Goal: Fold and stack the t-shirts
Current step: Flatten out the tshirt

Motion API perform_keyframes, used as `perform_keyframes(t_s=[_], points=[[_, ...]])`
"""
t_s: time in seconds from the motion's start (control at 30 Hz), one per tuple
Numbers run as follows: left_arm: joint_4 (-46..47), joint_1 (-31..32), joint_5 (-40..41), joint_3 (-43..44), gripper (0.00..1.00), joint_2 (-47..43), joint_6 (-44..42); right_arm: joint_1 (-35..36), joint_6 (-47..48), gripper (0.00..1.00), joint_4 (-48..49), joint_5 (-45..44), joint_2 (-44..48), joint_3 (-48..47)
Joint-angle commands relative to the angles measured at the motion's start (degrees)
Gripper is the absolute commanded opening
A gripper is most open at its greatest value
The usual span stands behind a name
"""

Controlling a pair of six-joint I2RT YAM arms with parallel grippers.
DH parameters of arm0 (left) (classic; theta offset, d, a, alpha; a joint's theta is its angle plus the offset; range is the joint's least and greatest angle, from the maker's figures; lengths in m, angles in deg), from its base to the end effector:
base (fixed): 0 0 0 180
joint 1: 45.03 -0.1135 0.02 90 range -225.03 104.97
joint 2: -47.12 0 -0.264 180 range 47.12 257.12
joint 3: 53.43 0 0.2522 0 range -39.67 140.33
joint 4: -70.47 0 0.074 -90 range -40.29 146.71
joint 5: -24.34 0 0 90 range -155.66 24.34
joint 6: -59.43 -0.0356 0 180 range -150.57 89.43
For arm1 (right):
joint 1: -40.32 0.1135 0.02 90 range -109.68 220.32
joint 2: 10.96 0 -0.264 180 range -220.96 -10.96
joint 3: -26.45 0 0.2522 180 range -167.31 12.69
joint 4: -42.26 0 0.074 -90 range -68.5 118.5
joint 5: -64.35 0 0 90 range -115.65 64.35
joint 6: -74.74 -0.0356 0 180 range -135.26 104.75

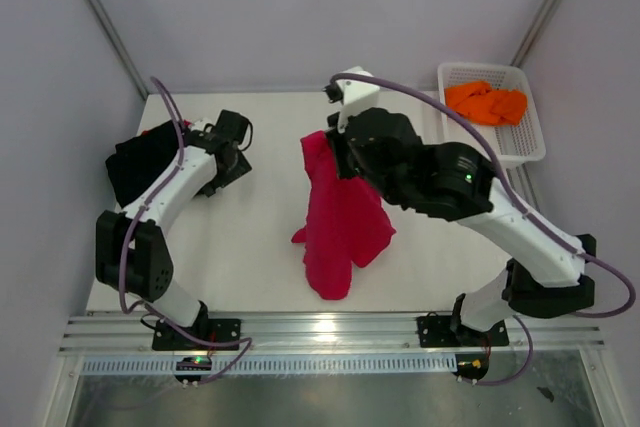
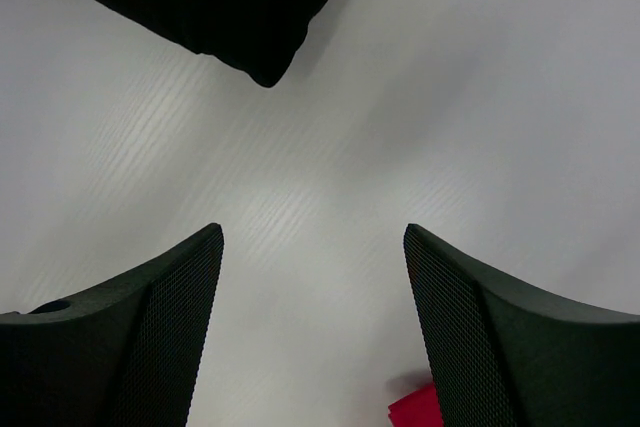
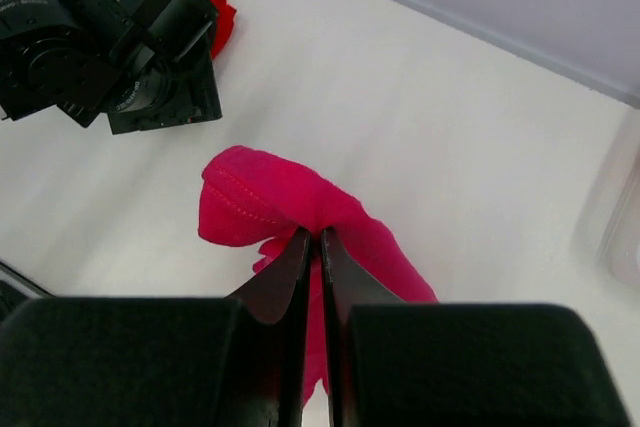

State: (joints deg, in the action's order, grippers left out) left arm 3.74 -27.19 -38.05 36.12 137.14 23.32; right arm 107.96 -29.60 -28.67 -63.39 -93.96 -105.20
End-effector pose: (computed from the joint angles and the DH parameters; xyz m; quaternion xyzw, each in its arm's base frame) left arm 0.3032 -0.0802 0.2781 -0.3394 0.8906 0.0771 0.2926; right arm 0.1149 0.2220 0.5261 -0.1914 0.7831 0.1431 0.5741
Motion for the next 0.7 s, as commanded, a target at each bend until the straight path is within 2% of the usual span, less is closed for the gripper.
perform_keyframes(t_s=[0.0,0.23,0.37,0.47,0.67], points=[[0.84,0.08,-0.9,-1.95,0.75,2.35,2.53,0.13,2.48,0.09,2.41,2.13,-3.21,-6.12],[1.64,0.08,-0.98,-6.0,0.75,5.08,5.17,0.13,4.86,0.09,7.41,14.41,-5.86,-12.11],[4.62,0.08,-3.88,-8.72,0.75,5.25,6.58,0.13,4.51,0.09,18.64,23.48,0.02,-3.25],[4.9,0.08,-5.03,-9.08,0.74,6.3,6.32,0.13,3.54,0.09,31.9,25.69,6.0,3.09],[4.89,0.08,-6.26,-8.73,0.74,7.54,5.7,0.13,3.01,0.09,44.4,27.54,13.03,7.31]])
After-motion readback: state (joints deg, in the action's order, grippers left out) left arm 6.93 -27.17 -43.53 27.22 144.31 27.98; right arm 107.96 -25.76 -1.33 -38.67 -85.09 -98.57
